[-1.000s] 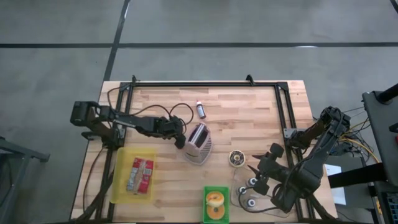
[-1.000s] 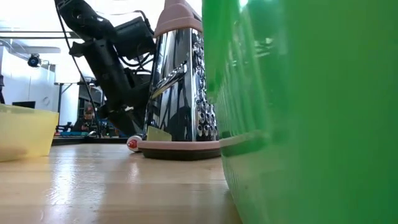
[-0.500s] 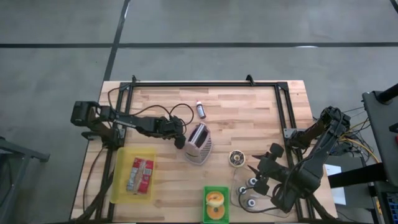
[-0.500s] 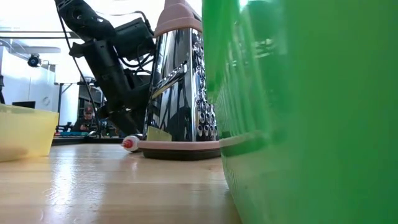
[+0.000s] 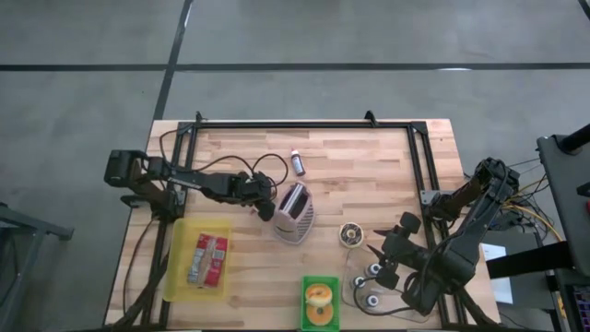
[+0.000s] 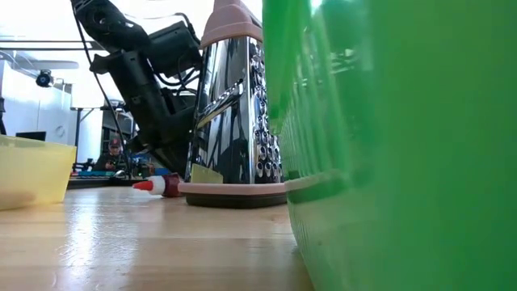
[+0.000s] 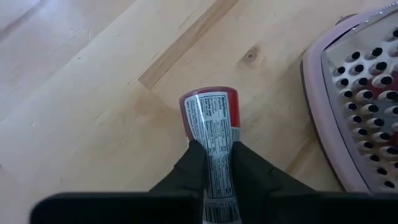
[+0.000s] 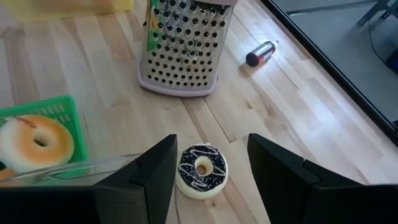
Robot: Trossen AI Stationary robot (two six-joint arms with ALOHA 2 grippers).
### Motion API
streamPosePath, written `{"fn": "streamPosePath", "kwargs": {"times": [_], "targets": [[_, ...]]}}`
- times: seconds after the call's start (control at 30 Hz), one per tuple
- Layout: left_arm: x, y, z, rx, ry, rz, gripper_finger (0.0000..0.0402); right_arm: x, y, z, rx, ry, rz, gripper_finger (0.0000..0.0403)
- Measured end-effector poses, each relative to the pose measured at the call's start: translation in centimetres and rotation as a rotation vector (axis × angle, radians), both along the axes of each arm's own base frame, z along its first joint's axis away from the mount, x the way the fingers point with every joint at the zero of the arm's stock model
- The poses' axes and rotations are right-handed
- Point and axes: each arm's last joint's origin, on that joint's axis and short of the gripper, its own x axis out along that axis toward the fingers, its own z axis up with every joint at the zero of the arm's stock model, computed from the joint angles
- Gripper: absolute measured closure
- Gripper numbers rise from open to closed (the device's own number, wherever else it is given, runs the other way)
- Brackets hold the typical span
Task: Pick & Place Food Item
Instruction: Put the red food coloring bottle into the transparent bin
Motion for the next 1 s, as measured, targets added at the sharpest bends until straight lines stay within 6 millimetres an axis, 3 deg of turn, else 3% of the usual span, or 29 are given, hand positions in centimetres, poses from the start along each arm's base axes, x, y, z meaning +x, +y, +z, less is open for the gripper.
{"fn": "streamPosePath", "kwargs": {"times": [0.37,0.6,1.0], "targets": [[-0.1,-0.1,0.6,0.083,0.006,-0.036,0.0355,0.0,0.0,0.0,-0.001,0.000,0.001,0.0209],[-0.4,-0.4,3.7,0.192,-0.077,-0.056,0.0355,0.0,0.0,0.0,-0.006,-0.004,0.000,0.0209],[-3.3,-2.2,12.0,0.480,-0.393,-0.146,0.0355,0.3,-0.2,0.1,-0.187,-0.164,0.016,0.0209]]}}
